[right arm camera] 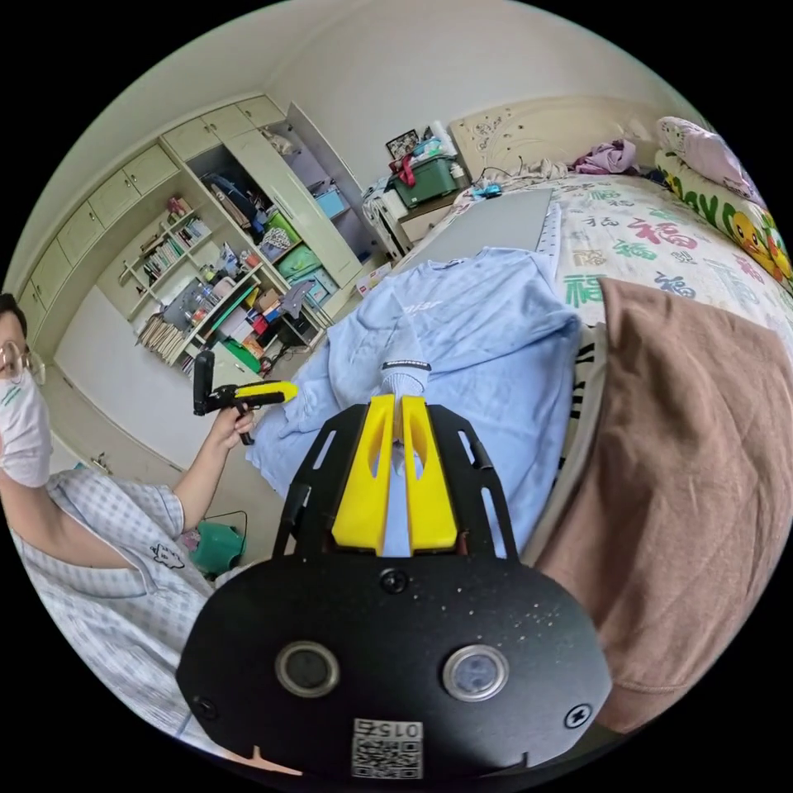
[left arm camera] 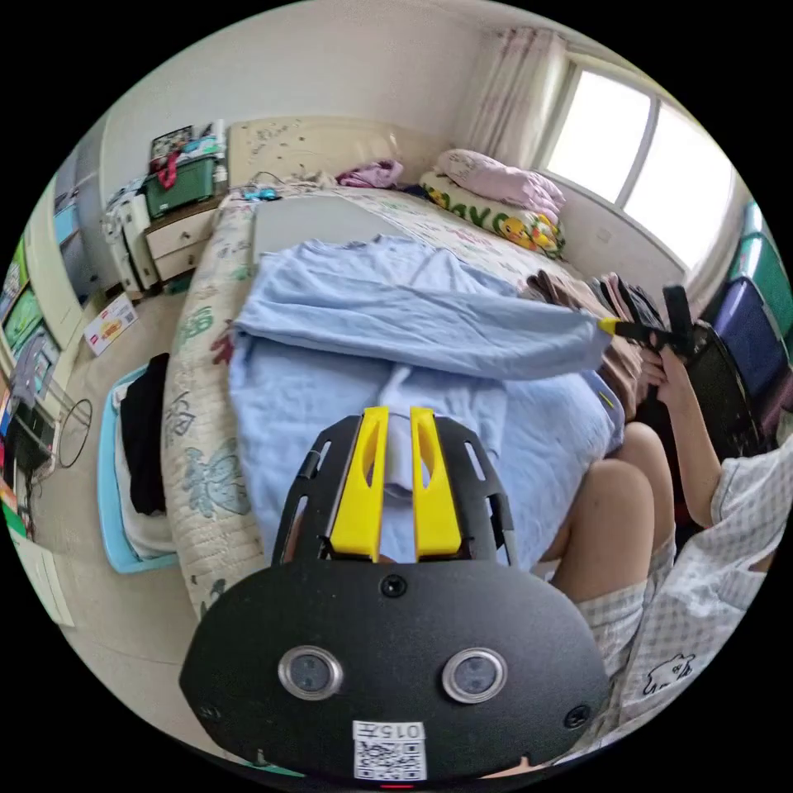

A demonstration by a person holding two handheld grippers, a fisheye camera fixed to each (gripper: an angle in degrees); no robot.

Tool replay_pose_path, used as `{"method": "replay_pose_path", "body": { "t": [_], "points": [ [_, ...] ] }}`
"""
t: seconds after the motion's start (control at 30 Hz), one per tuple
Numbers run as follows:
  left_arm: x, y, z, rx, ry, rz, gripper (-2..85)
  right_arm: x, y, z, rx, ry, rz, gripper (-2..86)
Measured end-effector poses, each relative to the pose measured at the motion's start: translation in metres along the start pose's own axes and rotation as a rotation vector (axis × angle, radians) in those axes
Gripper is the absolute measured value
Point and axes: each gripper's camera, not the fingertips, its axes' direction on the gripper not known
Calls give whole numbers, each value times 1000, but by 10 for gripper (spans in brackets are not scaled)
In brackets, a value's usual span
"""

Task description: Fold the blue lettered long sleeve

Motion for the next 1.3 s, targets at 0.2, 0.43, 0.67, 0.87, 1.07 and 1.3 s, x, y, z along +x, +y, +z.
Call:
{"method": "replay_pose_path", "body": {
  "t": [0.2, 0.43, 0.67, 0.87, 1.07, 1.3],
  "points": [
    [-72, -46, 16, 30, -376, -137, 79, 9, -25, -2, 6, -27, 30, 5],
    [-94, -96, 93, -94, -457, 14, 75, 14, -53, 15, 3, -45, 85, 6],
    [-111, -76, 99, -68, -403, 4, 43, -3, -80, 42, -126, 183, 66, 13],
    [-104, -65, 102, -108, -505, 40, 26, -19, -92, 65, -161, 239, 58, 47],
    [-67, -28, 42, 2, -547, 45, 31, -23, -113, 14, 13, 151, 60, 70],
    [69, -15, 51, 48, 28, 214, 76, -12, -171, 70, -153, -50, 18, 82]
  ]
}}
